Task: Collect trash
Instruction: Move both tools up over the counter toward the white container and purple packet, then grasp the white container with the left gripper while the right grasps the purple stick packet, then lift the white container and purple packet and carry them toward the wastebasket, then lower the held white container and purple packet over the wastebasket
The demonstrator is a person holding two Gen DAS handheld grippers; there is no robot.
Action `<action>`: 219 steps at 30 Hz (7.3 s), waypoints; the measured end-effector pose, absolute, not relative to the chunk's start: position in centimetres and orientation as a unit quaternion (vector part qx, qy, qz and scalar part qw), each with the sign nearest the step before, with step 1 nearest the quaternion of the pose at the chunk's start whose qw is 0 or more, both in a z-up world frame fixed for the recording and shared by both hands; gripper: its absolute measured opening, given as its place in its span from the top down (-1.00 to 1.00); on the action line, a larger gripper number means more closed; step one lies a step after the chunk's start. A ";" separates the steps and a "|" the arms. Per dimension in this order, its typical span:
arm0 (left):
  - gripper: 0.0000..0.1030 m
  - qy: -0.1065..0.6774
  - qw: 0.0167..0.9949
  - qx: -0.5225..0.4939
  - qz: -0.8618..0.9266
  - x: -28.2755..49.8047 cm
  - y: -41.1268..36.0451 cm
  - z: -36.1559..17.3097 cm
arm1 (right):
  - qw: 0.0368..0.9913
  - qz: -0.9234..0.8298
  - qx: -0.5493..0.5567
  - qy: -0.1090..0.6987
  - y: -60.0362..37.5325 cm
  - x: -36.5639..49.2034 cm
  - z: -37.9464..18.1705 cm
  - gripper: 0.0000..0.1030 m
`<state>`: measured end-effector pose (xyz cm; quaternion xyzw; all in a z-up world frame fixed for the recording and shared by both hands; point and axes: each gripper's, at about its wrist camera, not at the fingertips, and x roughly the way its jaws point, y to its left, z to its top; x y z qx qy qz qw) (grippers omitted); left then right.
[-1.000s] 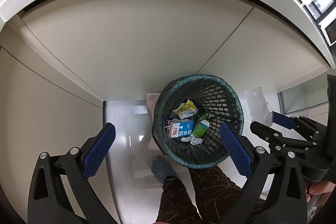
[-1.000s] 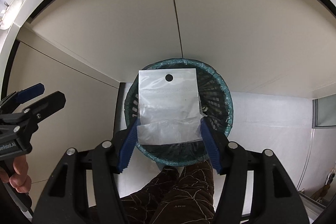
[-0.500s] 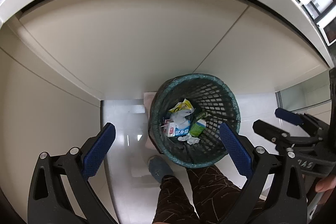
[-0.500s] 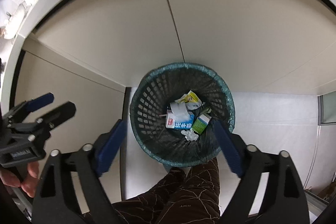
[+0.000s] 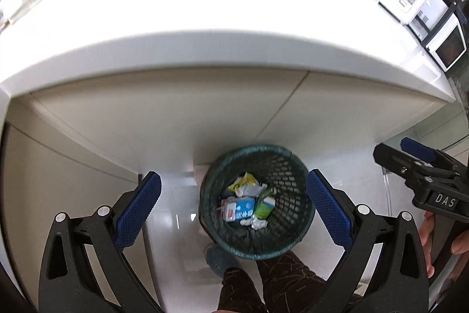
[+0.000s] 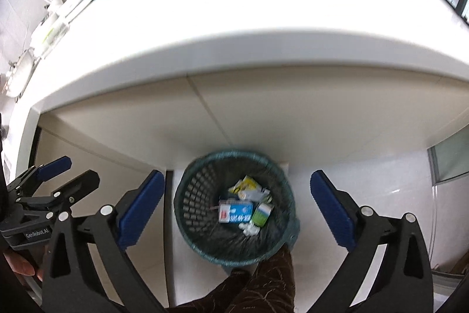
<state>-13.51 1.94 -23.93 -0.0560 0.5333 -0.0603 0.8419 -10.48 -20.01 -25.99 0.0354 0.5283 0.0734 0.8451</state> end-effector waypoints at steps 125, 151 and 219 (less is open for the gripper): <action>0.22 0.492 0.869 -0.061 0.009 13.5 0.1 -13.9 | 0.848 0.003 -0.009 0.530 -30.9 21.7 -15.8 0.59; 0.22 0.470 0.881 -0.031 -0.050 2.8 1.8 -11.6 | 0.869 -0.001 -0.001 0.495 -24.5 8.2 -13.8 0.59; 0.22 0.541 0.838 -0.017 -0.074 -17.8 -0.6 -23.6 | 0.809 0.155 -0.071 0.562 -16.3 -13.3 -27.6 0.58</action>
